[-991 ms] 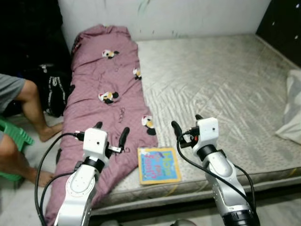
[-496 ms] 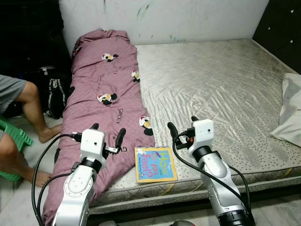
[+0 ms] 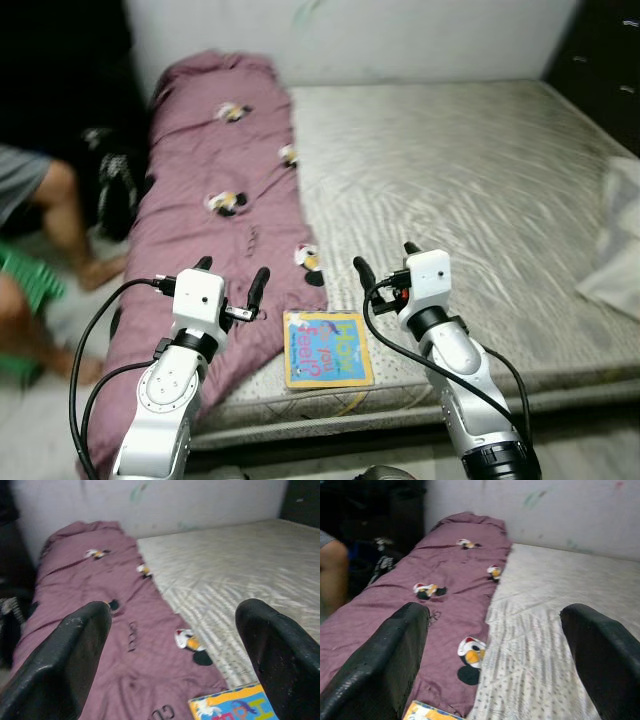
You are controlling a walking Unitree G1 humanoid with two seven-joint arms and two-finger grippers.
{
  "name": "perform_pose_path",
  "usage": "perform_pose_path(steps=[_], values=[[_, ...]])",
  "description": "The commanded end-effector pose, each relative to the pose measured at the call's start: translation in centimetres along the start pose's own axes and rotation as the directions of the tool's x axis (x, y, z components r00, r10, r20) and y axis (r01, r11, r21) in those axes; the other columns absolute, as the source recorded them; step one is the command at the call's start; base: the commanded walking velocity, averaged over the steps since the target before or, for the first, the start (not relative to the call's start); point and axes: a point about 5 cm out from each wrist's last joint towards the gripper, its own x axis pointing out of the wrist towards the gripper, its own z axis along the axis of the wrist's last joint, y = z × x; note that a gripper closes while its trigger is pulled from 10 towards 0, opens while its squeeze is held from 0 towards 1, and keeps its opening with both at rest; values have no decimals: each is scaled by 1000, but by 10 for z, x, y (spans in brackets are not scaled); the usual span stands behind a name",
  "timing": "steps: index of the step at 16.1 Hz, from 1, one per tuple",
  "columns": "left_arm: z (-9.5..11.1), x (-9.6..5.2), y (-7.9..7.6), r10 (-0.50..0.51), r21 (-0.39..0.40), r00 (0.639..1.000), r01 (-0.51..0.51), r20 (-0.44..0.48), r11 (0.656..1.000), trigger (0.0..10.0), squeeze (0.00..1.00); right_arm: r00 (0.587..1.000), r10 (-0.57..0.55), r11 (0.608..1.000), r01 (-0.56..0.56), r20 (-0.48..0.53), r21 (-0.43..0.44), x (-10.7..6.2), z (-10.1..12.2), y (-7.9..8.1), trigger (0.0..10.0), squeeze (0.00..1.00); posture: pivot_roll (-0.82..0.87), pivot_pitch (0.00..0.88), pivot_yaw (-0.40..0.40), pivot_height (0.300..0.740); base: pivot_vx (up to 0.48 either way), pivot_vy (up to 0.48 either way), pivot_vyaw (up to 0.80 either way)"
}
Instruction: Clean up the room
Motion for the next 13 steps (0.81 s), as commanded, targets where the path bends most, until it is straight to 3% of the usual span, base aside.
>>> perform_pose_path(steps=[1,13], values=[[-3,-1,-1,-7,-4,1000,7,-16,1000,10000,0,1000,2,1000,-2,19,-5,2,4,1,10000,0,-24,2,-7,740,0,-270,719],[-3,1,-2,-17,-1,1000,17,-18,1000,10000,0,1000,-11,1000,11,15,3,2,3,-1,10000,0,-25,0,-6,740,0,-273,0]])
